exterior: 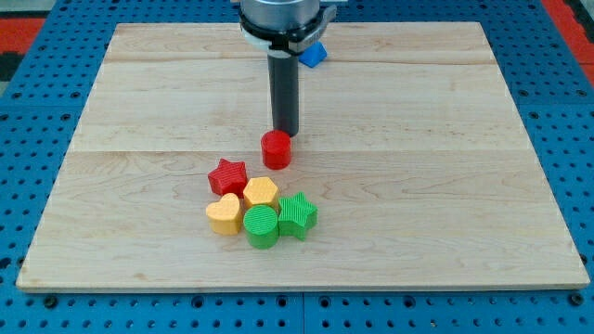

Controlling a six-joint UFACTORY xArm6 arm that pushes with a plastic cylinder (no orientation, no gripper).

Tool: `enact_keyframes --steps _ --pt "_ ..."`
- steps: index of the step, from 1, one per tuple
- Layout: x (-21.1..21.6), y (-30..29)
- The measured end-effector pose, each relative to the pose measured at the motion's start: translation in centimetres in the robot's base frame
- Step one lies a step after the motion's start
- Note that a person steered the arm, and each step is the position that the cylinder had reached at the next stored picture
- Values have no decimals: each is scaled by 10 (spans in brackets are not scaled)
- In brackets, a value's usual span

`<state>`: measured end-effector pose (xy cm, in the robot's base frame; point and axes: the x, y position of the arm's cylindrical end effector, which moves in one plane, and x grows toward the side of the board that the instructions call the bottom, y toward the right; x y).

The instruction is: Place the blue triangle to the top right of the green star

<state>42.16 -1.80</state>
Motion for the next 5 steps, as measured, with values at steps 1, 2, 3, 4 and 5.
enact_keyframes --steps 1,2,3,4,5 --pt "28 -11" --pt "28 -10" --pt "-21 47" --pt "-78 111" --pt "-153 167"
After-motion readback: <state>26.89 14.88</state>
